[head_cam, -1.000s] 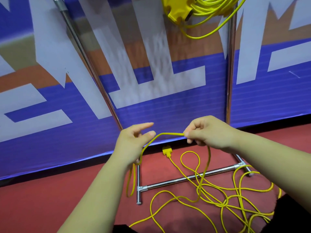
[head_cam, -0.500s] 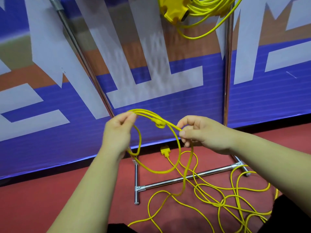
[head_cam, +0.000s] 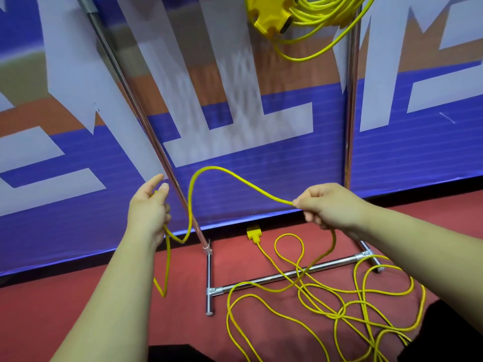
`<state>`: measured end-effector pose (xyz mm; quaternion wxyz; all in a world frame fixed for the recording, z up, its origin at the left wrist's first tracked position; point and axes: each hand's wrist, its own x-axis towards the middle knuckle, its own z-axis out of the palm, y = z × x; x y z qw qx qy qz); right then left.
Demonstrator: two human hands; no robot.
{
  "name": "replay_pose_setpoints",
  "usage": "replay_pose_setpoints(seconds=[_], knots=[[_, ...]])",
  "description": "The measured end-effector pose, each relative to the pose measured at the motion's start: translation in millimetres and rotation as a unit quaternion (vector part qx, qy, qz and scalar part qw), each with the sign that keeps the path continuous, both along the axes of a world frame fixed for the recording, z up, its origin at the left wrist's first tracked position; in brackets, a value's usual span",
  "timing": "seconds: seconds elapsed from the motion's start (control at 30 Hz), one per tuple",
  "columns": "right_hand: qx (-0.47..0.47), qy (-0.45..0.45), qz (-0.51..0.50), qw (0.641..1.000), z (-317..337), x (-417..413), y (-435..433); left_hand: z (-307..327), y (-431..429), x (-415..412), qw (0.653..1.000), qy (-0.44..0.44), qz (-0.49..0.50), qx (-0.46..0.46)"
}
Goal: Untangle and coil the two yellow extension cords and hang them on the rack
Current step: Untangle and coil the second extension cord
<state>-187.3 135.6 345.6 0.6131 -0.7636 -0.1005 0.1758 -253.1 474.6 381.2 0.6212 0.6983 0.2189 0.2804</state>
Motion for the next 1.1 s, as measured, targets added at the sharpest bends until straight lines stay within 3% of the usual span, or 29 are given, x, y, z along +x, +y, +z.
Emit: replay_pose_setpoints(seconds=[0.3, 0.63, 0.8, 1.1], knots=[[-0.105, 0.12, -0.071, 0.985, -18.0, 1.3, 7.7, 2.1, -33.7, -5.8, 0.986, -0.008, -0.16, -0.039], [-0.014, 0.126, -0.088, 0.988, -10.9, 5.0, 11.3, 8.2, -78.0, -18.4, 0.955, 0.031, -0.285, -0.08], [0.033, 0.147, -0.072, 0.986, -5.3, 6.5, 11.8, 5.0, -93.2, -20.5, 0.947, 0.056, -0.303, -0.089], [0.112, 0.077, -0.051, 0.989, 10.8, -4.4, 17.2, -10.4, -115.8, -19.2, 0.936, 0.121, -0.312, -0.111]])
